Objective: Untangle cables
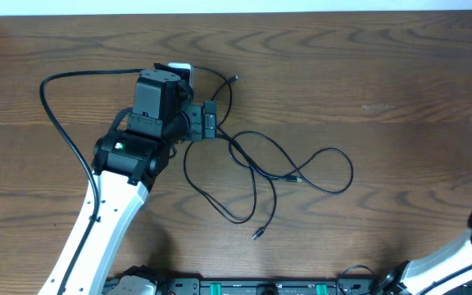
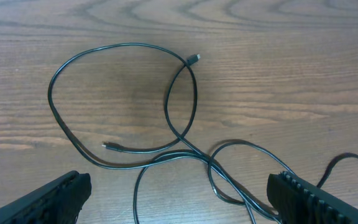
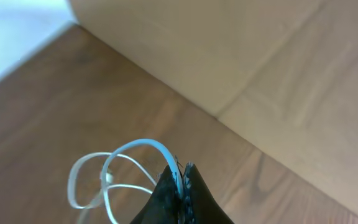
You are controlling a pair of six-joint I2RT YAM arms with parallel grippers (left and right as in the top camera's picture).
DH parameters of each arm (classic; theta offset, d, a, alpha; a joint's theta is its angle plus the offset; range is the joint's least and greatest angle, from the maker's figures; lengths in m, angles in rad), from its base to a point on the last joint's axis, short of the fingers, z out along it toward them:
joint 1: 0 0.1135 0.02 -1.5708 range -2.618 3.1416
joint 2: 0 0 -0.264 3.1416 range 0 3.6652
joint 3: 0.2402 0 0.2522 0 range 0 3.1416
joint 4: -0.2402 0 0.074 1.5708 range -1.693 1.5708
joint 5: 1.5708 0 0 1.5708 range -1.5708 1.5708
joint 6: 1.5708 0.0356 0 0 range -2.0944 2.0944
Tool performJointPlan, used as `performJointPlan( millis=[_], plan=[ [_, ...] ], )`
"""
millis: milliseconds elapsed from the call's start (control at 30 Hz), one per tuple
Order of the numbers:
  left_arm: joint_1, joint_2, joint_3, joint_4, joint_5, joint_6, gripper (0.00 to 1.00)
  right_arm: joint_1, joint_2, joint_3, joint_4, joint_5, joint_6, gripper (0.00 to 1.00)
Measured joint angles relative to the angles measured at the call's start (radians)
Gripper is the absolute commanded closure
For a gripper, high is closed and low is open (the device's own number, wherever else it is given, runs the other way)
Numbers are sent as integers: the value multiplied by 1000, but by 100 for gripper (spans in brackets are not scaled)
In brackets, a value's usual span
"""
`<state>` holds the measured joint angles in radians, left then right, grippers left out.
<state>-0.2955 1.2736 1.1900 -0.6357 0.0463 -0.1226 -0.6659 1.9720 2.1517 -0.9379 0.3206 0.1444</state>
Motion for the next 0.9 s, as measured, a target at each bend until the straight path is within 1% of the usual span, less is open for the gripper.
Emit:
performJointPlan(
  millis=[167, 300, 533, 800, 833, 867, 900],
  plan=[
    [0, 0, 0, -5, 0, 0, 4, -80, 100, 0, 3, -41, 0, 98],
    [0, 0, 0, -5, 0, 0, 4, -113, 156, 0, 31, -95, -5, 98],
    [0, 0, 0, -5, 0, 0, 4, -96, 212, 0, 49, -173, -27, 98],
    [0, 0, 0, -12, 0, 0, 4, -50, 349, 0, -9, -200, -35, 99],
    [0, 0, 0, -12, 0, 0, 4, -45, 369, 0, -16, -200, -37, 90],
    [0, 0, 0, -12, 0, 0, 4, -41, 382, 0, -19, -200, -39, 68],
    [0, 0, 0, -12, 0, 0, 4, -38, 392, 0, -22, -199, -41, 42]
  ],
)
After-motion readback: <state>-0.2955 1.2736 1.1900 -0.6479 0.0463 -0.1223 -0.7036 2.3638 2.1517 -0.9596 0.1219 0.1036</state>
